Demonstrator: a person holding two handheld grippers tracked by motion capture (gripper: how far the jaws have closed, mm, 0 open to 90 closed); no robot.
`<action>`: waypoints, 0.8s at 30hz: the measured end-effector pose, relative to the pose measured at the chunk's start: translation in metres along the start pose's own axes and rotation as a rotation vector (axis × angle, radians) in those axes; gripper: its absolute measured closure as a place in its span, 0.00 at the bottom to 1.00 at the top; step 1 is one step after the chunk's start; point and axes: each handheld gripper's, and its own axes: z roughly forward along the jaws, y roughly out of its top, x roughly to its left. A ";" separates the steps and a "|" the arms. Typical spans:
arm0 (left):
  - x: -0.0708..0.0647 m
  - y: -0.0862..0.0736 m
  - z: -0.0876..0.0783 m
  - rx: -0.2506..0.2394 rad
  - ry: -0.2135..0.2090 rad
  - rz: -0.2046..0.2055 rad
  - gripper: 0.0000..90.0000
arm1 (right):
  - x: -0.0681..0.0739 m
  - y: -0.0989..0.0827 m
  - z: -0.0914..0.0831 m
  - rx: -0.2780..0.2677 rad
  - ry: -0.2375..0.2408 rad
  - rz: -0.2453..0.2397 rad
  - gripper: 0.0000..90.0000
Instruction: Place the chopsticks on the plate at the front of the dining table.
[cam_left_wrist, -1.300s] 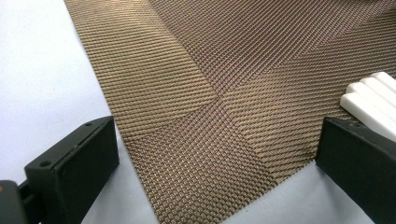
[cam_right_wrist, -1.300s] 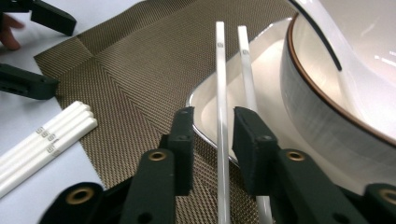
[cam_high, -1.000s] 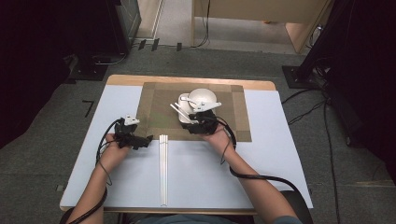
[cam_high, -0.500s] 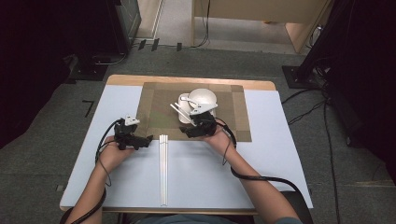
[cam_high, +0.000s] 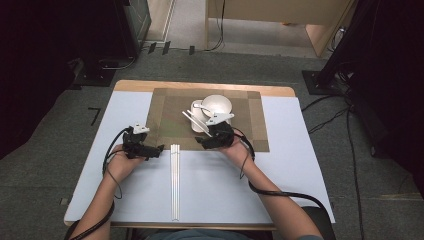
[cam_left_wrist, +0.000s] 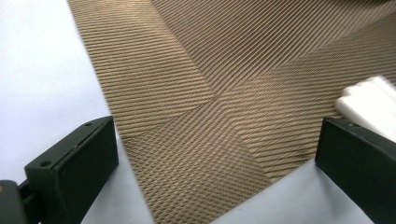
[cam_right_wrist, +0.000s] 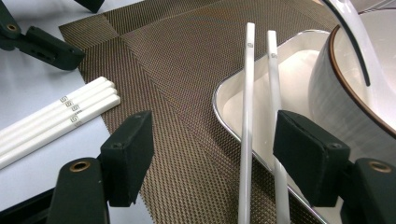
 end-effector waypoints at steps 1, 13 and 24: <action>0.000 0.001 -0.001 -0.005 -0.002 -0.007 0.01 | 0.000 0.000 0.000 -0.004 0.001 0.000 0.32; 0.005 0.008 -0.005 -0.053 0.009 -0.045 0.17 | -0.002 -0.004 -0.004 -0.025 -0.001 0.032 0.32; 0.004 0.014 0.000 -0.054 0.000 -0.034 0.17 | -0.004 -0.009 -0.006 -0.022 -0.018 0.050 0.29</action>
